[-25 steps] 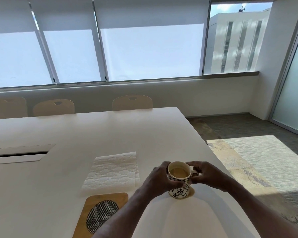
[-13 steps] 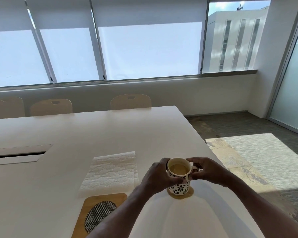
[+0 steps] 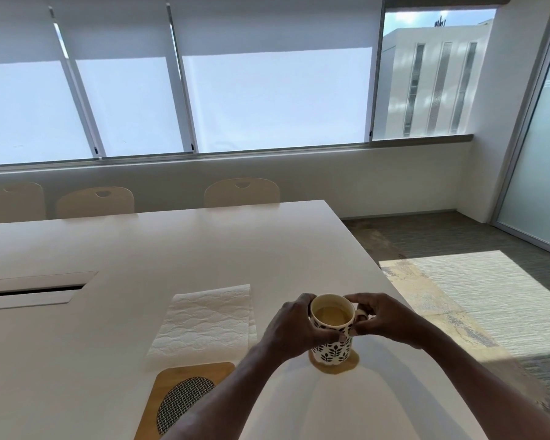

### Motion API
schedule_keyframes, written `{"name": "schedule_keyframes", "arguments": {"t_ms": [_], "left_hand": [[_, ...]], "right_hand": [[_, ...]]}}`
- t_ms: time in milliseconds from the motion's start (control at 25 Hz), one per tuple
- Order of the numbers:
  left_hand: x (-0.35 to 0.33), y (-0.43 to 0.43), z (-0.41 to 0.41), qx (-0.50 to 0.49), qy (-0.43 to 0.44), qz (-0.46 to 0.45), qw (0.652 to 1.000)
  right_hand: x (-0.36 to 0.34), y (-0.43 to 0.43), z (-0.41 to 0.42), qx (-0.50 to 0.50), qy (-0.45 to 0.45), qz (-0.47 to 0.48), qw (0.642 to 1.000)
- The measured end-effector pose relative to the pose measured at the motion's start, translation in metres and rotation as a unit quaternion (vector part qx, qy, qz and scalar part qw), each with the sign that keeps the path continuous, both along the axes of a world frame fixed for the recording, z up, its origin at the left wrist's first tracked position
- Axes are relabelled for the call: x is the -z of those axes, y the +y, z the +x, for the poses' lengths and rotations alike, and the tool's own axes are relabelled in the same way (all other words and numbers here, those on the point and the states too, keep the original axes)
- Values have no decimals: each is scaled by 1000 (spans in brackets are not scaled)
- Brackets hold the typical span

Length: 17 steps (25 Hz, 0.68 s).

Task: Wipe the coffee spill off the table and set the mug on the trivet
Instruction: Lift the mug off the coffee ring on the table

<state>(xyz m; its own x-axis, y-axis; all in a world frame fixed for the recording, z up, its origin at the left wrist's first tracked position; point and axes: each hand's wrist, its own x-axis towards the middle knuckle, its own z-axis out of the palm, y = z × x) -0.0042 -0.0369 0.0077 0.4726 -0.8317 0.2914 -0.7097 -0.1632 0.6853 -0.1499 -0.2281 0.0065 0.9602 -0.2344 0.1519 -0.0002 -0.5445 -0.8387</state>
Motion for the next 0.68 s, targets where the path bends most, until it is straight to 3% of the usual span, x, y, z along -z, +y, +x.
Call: {"name": "schedule_keyframes", "arguments": {"t_ms": [680], "left_hand": [[-30,-49,40,2,-30,-23,999]], "right_hand": [[-31,-41,41,28,-6,-20,999]]}}
